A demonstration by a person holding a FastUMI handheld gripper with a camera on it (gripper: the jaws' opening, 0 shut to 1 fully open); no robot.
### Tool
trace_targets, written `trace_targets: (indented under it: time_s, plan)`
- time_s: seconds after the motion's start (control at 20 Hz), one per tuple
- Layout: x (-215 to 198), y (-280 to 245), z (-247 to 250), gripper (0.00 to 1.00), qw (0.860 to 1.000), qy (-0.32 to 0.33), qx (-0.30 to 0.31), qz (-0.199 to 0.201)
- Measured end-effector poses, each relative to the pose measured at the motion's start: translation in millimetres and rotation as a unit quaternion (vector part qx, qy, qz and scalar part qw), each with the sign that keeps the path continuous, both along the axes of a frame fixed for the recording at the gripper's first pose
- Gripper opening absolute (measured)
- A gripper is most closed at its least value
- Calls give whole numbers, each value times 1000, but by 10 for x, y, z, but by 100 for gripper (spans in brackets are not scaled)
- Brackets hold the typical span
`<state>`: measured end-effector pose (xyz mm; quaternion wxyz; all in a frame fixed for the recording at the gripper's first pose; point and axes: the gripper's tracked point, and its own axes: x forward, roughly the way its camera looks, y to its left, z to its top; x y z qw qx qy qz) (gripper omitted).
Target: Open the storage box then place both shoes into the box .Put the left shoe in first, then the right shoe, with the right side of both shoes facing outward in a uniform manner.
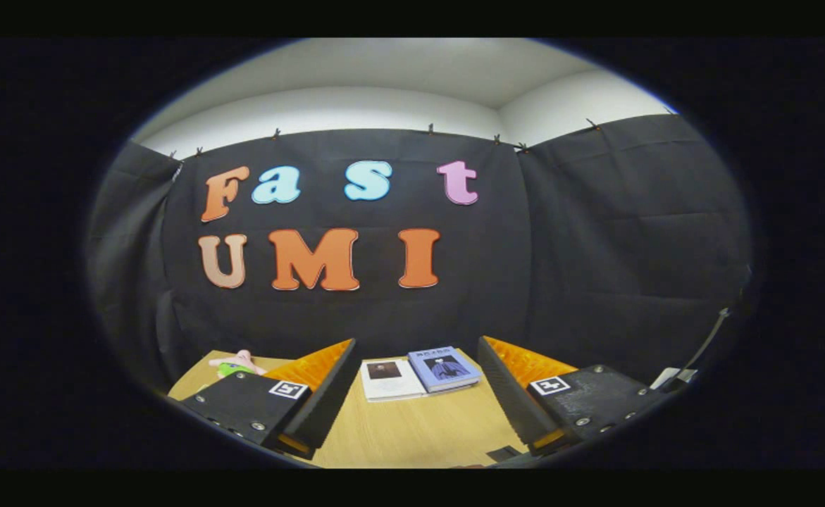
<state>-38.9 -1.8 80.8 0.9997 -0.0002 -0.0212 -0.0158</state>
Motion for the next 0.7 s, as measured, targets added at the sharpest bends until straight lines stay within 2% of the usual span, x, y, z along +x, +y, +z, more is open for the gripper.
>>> trace_targets:
  time_s: [0.7]
  plan:
    - [229,-273,-46,99,999,8,4,40]
